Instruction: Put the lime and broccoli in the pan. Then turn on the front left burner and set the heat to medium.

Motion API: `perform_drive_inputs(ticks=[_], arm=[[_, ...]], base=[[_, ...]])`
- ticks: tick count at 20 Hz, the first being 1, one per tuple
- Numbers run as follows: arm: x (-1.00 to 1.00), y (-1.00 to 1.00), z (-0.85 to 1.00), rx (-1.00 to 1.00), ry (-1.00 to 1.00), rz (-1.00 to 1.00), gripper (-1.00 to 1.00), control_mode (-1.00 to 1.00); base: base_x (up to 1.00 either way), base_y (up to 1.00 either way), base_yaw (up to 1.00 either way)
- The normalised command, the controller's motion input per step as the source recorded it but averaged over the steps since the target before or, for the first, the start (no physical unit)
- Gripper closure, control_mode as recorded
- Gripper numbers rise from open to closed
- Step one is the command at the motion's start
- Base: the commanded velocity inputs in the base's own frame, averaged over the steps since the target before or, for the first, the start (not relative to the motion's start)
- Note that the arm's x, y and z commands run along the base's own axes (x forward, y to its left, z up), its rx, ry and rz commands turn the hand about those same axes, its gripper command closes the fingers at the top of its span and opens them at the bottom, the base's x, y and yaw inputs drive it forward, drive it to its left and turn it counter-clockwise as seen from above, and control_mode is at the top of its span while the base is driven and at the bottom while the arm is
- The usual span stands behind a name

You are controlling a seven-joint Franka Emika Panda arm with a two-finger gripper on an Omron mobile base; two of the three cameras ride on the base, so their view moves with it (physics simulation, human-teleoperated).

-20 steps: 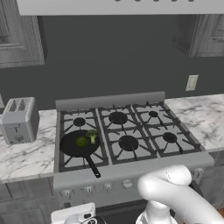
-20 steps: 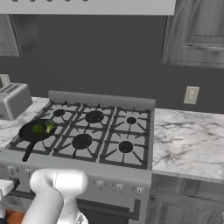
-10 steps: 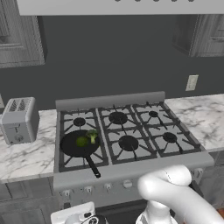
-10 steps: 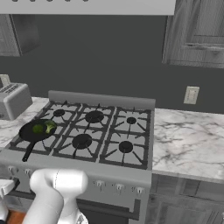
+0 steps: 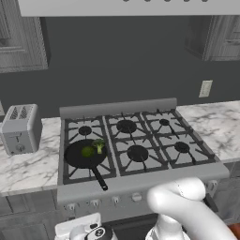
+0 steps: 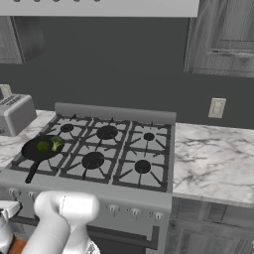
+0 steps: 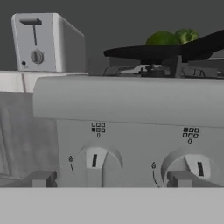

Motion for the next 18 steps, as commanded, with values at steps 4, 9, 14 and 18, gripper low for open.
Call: perform_drive_inputs(ticks=[4, 9, 14, 18], arm=[[0.28, 0.05, 0.00, 0.00, 0.00, 0.00, -1.00, -1.00], [0.20, 0.01, -0.01, 0.00, 0.00, 0.00, -1.00, -1.00], [0.13, 0.04, -0.07, 0.00, 0.00, 0.00, -1.00, -1.00], [0.02, 0.10, -0.28, 0.00, 0.00, 0.00, -1.00, -1.00]], base=[[0.00, 0.00, 0.00], [0.00, 0.00, 0.00], [0.00, 0.00, 0.00], [0.00, 0.00, 0.00]])
